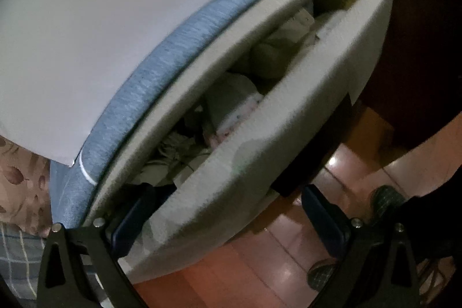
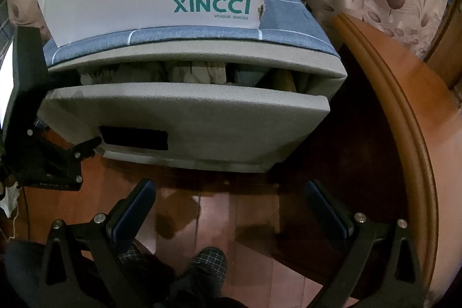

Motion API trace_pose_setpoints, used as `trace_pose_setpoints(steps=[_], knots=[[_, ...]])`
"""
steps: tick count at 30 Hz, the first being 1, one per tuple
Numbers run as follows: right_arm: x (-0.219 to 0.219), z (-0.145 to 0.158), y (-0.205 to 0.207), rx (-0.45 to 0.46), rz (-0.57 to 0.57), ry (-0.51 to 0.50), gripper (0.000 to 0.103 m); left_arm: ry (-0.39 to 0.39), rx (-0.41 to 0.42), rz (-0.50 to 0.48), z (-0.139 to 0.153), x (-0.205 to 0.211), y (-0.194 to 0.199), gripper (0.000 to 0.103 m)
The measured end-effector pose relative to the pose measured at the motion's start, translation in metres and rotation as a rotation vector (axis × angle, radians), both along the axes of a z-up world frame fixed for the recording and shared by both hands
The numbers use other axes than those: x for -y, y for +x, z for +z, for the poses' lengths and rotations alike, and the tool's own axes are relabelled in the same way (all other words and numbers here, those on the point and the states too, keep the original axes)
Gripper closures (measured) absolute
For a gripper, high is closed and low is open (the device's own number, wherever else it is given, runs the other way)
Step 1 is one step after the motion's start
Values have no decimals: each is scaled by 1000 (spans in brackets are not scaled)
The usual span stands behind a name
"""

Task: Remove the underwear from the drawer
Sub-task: 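Hook the drawer front with the left tool and pull it open, then move both tools over the open drawer of rolled clothes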

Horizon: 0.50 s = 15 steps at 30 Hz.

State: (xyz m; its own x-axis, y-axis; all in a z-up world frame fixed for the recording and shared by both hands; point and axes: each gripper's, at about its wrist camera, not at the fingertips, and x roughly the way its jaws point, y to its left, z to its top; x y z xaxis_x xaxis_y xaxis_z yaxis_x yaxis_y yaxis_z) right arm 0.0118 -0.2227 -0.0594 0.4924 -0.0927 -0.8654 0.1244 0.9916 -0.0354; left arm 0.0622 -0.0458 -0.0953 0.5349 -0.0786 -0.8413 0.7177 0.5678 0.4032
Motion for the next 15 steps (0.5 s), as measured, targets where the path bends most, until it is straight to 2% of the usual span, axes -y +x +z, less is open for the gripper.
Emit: trace_pose_setpoints(steps=[5, 9, 11, 15], knots=[[4, 3, -1, 18, -14, 13, 1, 4, -13, -29, -4, -3, -9, 0], [9, 4, -2, 31, -33, 36, 1, 54, 2, -87, -8, -7, -32, 0], [13, 6, -3, 42, -36, 69, 1, 50, -16, -99, -9, -11, -43, 0], [23, 13, -7, 64, -42, 139, 1, 18, -105, -102, -4, -21, -62, 0]])
